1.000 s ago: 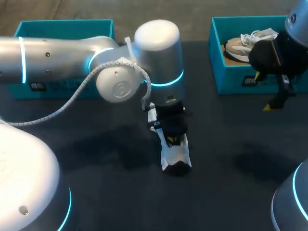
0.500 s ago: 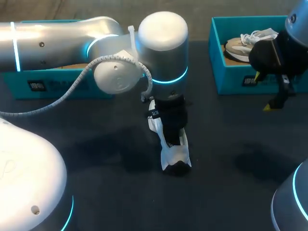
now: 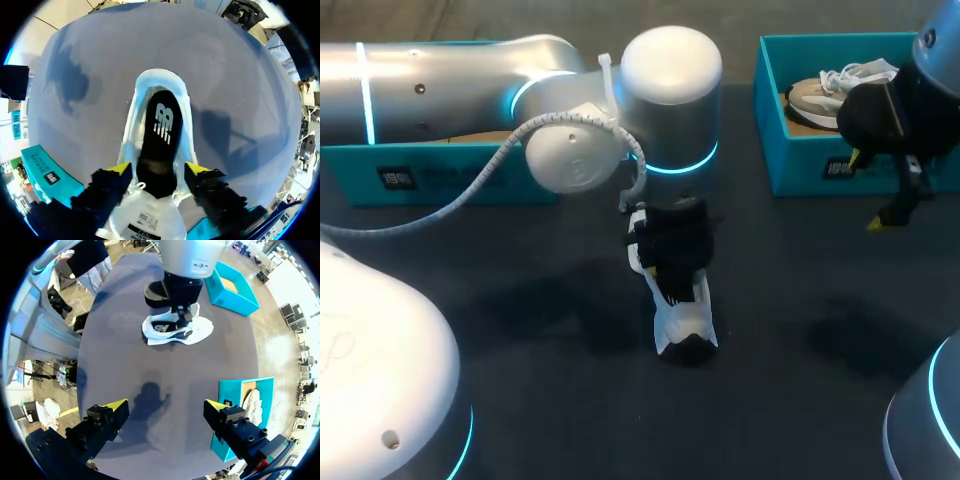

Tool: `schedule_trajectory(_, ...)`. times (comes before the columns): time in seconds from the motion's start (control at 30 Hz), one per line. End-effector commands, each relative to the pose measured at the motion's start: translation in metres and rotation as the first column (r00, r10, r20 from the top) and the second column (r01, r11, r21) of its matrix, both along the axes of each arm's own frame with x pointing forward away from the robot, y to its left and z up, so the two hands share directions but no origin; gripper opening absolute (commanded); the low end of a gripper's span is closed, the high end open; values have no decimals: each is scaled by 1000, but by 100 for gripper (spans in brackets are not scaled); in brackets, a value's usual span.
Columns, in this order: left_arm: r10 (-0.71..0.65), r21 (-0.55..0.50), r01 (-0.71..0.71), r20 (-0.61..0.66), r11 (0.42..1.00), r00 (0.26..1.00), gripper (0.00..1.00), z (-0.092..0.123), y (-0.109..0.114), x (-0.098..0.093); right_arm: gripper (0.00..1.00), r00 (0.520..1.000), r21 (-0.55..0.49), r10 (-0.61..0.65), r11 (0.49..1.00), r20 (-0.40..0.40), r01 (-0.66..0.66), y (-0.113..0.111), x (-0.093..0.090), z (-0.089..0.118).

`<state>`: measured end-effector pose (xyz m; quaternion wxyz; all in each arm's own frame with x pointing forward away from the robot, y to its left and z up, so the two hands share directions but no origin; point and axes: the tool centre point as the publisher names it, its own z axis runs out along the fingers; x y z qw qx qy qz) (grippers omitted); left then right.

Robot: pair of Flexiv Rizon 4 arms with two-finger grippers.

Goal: Take the shoe out of the shoebox, open the shoe tongue, remove and reinsert the insole, then place the shoe into the shoebox

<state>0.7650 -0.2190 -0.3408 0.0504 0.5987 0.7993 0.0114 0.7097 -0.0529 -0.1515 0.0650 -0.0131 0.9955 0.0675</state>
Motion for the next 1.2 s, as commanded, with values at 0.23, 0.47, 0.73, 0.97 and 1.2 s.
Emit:
schedule_trajectory(0.23, -34, 28, 35, -35, 999, 999, 100, -2, -4, 2, 100, 1000, -3, -1, 1000, -4, 1, 1, 2, 0)
schedule_trajectory(0.47, -39, 30, 41, -54, 999, 998, 100, 0, -4, 7, 100, 1000, -3, -1, 1000, -4, 1, 1, 2, 0)
schedule_trajectory(0.73, -52, 4, 52, -49, 999, 997, 100, 15, -13, 10, 100, 1000, -3, -1, 1000, -4, 1, 1, 2, 0)
schedule_trajectory(0.97, -105, -24, 103, -120, 994, 987, 100, 46, -16, 13, 100, 1000, -3, -1, 1000, -4, 1, 1, 2, 0)
schedule_trajectory(1.2, -143, -77, 134, -120, 988, 982, 100, 92, -13, 21, 100, 1000, -3, -1, 1000, -4, 1, 1, 2, 0)
